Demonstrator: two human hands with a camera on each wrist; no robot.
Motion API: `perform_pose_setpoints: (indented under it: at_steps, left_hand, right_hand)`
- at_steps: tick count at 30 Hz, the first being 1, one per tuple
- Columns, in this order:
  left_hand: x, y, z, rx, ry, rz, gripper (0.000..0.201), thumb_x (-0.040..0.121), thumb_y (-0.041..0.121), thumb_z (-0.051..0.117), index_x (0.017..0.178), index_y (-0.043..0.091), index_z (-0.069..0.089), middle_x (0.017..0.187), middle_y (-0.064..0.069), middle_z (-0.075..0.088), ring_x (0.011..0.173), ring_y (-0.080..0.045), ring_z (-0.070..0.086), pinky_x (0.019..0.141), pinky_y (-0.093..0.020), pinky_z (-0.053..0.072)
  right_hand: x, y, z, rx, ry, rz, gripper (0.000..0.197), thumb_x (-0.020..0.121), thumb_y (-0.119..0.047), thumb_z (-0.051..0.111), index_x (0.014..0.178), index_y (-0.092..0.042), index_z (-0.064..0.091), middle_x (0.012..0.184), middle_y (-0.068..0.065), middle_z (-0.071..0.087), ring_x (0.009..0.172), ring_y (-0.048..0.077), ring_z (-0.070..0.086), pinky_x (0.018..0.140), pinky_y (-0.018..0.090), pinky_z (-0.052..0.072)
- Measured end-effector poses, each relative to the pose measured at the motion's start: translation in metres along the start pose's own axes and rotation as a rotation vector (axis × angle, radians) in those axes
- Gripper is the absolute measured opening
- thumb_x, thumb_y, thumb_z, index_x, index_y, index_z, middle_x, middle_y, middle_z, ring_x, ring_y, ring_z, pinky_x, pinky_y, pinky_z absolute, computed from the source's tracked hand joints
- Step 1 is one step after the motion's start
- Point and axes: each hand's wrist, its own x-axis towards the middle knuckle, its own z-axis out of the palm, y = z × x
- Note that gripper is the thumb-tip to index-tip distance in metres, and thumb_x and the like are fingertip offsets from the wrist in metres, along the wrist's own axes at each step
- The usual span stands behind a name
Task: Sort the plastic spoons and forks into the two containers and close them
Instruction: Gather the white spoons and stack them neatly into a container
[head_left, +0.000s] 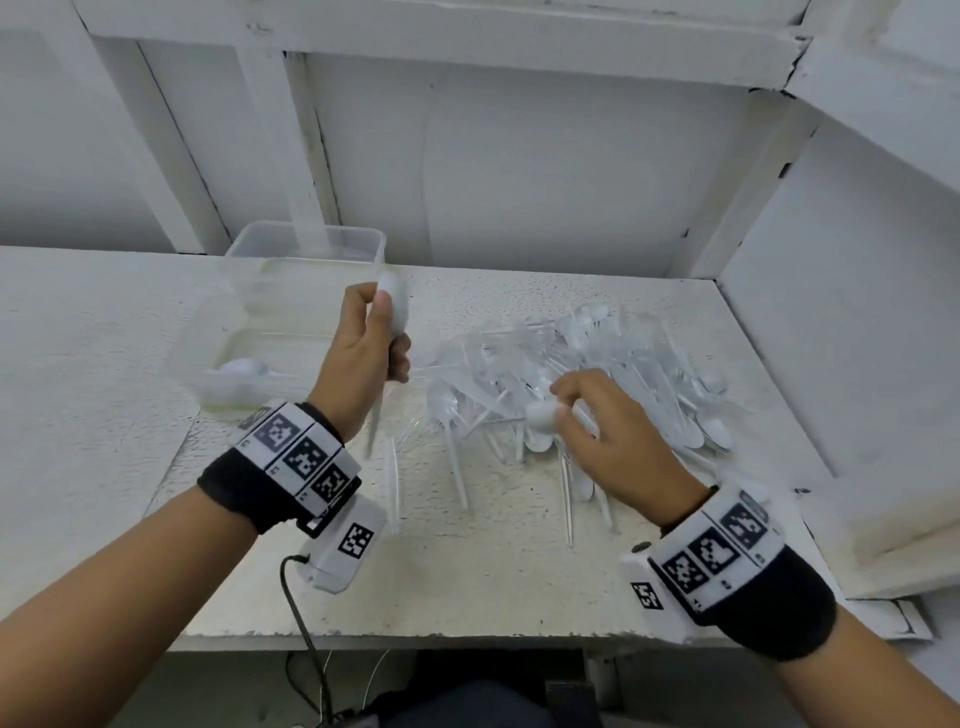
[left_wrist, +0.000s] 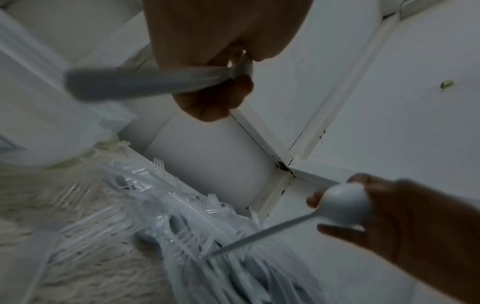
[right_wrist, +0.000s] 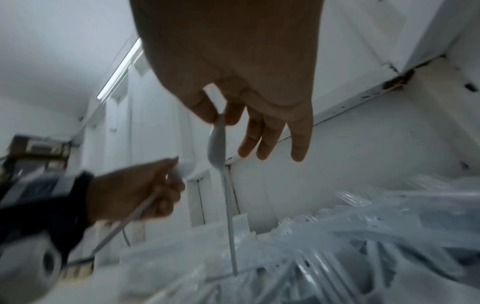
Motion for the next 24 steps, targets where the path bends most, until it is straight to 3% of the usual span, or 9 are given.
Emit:
perform_pose_setpoints:
  at_steps: [2, 4, 6, 8, 12, 15, 17, 21, 24]
  left_hand:
    - [0.001, -0.007, 0.004, 0.181, -0.038, -0.049, 0.014, 0.098, 0.040, 0.037, 0.091, 0.029, 0.040, 0.067, 0.001, 0.041, 0.051, -0.009, 0.038, 0.050, -0.025, 0.036]
    - [0.000, -0.018, 0.008, 0.453, -0.124, -0.104, 0.024, 0.092, 0.042, 0.051, 0.100, 0.021, 0.042, 0.074, 0.002, 0.045, 0.059, -0.011, 0.040, 0.053, -0.025, 0.035]
    - [-0.002, -0.029, 0.013, 0.713, -0.202, -0.143, 0.032, 0.089, 0.037, 0.058, 0.104, 0.015, 0.040, 0.078, 0.003, 0.046, 0.065, -0.011, 0.045, 0.054, -0.024, 0.036]
    - [-0.004, -0.039, 0.016, 0.876, -0.277, -0.191, 0.025, 0.091, 0.031, 0.056, 0.099, 0.011, 0.043, 0.077, 0.002, 0.047, 0.069, -0.016, 0.049, 0.053, -0.022, 0.037]
    - [-0.005, -0.055, 0.020, 0.973, -0.406, -0.381, 0.025, 0.095, 0.032, 0.048, 0.087, 0.008, 0.048, 0.067, -0.001, 0.047, 0.053, -0.015, 0.047, 0.046, -0.022, 0.039]
    - [-0.003, -0.065, 0.024, 1.047, -0.389, -0.396, 0.036, 0.091, 0.042, 0.053, 0.076, 0.010, 0.045, 0.065, 0.000, 0.045, 0.055, -0.011, 0.043, 0.049, -0.023, 0.032]
    - [0.000, -0.069, 0.025, 1.052, -0.388, -0.400, 0.036, 0.088, 0.040, 0.058, 0.071, 0.012, 0.043, 0.066, 0.000, 0.045, 0.057, -0.012, 0.043, 0.050, -0.022, 0.031]
    - [-0.003, -0.071, 0.028, 1.079, -0.405, -0.401, 0.032, 0.086, 0.032, 0.059, 0.066, 0.013, 0.043, 0.064, 0.000, 0.045, 0.058, -0.013, 0.044, 0.049, -0.021, 0.031]
    - [-0.007, -0.071, 0.030, 1.076, -0.400, -0.410, 0.040, 0.086, 0.042, 0.059, 0.064, 0.014, 0.041, 0.061, 0.001, 0.043, 0.055, -0.012, 0.041, 0.049, -0.022, 0.029]
  right_hand:
    - [0.003, -0.005, -0.006, 0.277, 0.104, 0.136, 0.020, 0.096, -0.014, 0.040, 0.079, -0.023, 0.042, 0.099, 0.001, 0.061, 0.082, 0.008, 0.054, 0.066, 0.014, 0.040]
    - [0.007, -0.007, -0.008, 0.466, 0.277, 0.226, 0.023, 0.098, -0.014, 0.035, 0.078, -0.023, 0.039, 0.098, 0.010, 0.061, 0.080, 0.008, 0.054, 0.067, 0.021, 0.044]
    - [0.011, -0.010, -0.009, 0.623, 0.429, 0.292, 0.021, 0.099, -0.016, 0.033, 0.081, -0.023, 0.039, 0.099, 0.012, 0.053, 0.088, 0.022, 0.055, 0.074, 0.033, 0.050]
    - [0.014, -0.014, -0.009, 0.751, 0.485, 0.295, 0.017, 0.101, -0.018, 0.033, 0.086, -0.023, 0.038, 0.105, 0.018, 0.049, 0.090, 0.034, 0.061, 0.076, 0.040, 0.056]
    - [0.016, -0.021, -0.005, 0.773, 0.504, 0.220, 0.013, 0.101, -0.029, 0.030, 0.090, -0.025, 0.037, 0.098, 0.006, 0.049, 0.059, 0.018, 0.066, 0.057, 0.032, 0.058]
    - [0.016, -0.018, 0.002, 0.776, 0.506, 0.248, 0.016, 0.102, -0.032, 0.028, 0.090, -0.028, 0.038, 0.100, 0.014, 0.049, 0.053, 0.016, 0.058, 0.048, 0.030, 0.052]
    - [0.016, -0.017, 0.005, 0.802, 0.478, 0.266, 0.019, 0.102, -0.033, 0.027, 0.089, -0.027, 0.039, 0.090, 0.020, 0.051, 0.045, 0.014, 0.050, 0.042, 0.027, 0.044]
    - [0.015, -0.021, 0.010, 0.832, 0.487, 0.290, 0.024, 0.102, -0.035, 0.024, 0.088, -0.024, 0.039, 0.071, 0.014, 0.049, 0.039, 0.014, 0.045, 0.038, 0.024, 0.040]
    - [0.017, -0.021, 0.013, 0.842, 0.492, 0.294, 0.026, 0.102, -0.038, 0.021, 0.089, -0.025, 0.039, 0.067, 0.010, 0.046, 0.034, 0.015, 0.041, 0.036, 0.022, 0.038]
